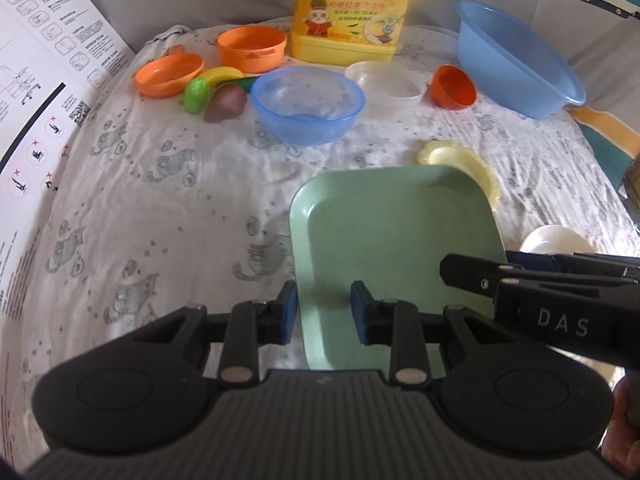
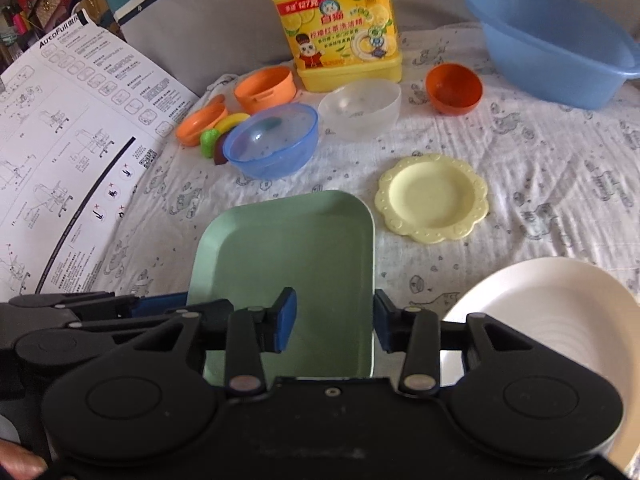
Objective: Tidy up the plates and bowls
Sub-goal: 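Lift the green tray with both tools, lower it into the white plate, open, then move both tools to the yellow scalloped plate and close them on its rim, then lift the yellow plate with both tools onto the green tray and open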
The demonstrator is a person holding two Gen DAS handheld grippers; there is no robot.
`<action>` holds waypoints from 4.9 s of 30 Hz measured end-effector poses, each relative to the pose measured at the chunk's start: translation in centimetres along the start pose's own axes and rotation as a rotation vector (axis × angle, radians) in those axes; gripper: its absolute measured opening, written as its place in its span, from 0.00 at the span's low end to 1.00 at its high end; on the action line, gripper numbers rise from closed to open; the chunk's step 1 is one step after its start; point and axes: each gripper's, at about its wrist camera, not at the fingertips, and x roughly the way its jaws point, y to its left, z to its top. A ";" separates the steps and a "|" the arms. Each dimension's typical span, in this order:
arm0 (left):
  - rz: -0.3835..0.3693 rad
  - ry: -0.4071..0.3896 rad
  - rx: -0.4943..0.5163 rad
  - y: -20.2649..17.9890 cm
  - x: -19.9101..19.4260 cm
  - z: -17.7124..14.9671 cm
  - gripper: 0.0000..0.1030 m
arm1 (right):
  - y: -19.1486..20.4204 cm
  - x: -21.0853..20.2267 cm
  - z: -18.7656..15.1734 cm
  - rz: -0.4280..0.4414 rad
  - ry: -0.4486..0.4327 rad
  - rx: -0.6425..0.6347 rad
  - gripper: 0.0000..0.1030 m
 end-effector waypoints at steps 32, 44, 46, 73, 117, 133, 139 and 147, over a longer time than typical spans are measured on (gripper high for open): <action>-0.081 0.044 0.178 -17.6 -0.6 -2.1 0.28 | -15.1 -9.6 -6.0 -0.133 -0.073 0.219 0.40; -0.081 0.087 0.190 -18.6 1.2 -2.0 0.28 | -16.2 -8.2 -5.9 -0.142 -0.036 0.244 0.40; -0.082 0.093 0.191 -18.7 1.6 -2.0 0.28 | -16.4 -7.9 -6.0 -0.145 -0.029 0.249 0.40; -0.003 -0.021 0.087 -14.5 -0.5 -0.8 1.00 | -16.8 -9.8 -5.6 -0.244 -0.122 0.236 0.99; 0.030 -0.064 0.025 -8.0 5.7 5.2 0.99 | -12.9 1.7 5.3 -0.092 -0.025 0.218 0.83; -0.110 -0.030 0.060 -9.8 10.0 7.3 0.35 | -13.4 8.8 7.4 0.005 0.016 0.235 0.33; -0.077 -0.041 0.062 -9.8 10.2 7.4 0.25 | -12.9 8.7 7.2 -0.013 0.000 0.215 0.33; -0.055 -0.038 0.048 -9.2 8.7 7.2 0.24 | -12.5 7.1 6.7 0.023 0.002 0.239 0.32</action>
